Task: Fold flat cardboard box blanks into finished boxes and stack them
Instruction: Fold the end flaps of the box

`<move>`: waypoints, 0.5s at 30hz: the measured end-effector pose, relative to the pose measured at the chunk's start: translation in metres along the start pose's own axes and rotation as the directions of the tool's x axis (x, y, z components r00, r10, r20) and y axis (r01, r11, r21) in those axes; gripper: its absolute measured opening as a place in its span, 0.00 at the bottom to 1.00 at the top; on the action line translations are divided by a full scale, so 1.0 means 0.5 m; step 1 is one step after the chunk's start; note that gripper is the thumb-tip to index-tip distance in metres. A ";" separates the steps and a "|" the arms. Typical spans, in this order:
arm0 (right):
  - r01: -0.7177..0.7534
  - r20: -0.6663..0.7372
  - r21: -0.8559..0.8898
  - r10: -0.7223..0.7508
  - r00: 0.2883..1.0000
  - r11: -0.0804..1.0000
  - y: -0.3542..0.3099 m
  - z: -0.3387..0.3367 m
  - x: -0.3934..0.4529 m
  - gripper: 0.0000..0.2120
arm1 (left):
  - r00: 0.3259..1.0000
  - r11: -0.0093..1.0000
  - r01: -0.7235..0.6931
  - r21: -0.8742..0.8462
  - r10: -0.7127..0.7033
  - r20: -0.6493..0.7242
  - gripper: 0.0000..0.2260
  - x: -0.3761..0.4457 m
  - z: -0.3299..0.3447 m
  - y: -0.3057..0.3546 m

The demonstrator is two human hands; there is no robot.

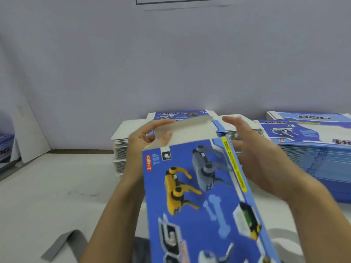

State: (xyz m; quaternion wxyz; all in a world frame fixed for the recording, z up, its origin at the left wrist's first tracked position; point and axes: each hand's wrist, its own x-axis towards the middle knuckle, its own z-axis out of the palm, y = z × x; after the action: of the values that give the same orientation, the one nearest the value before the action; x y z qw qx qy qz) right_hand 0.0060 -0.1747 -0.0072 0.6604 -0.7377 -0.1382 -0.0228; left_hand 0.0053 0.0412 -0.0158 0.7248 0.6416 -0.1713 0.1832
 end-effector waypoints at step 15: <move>0.503 -0.162 0.303 -0.476 0.864 0.810 -0.066 0.033 -0.066 0.12 | 0.987 0.999 -0.045 0.017 0.041 0.158 0.14 -0.039 0.068 0.133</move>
State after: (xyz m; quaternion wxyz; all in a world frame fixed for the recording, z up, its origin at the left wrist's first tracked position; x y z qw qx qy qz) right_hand -0.0359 -0.1615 0.0154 0.7528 -0.5523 -0.2991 -0.1971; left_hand -0.0446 0.0137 0.0365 0.6983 0.6576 -0.2401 0.1491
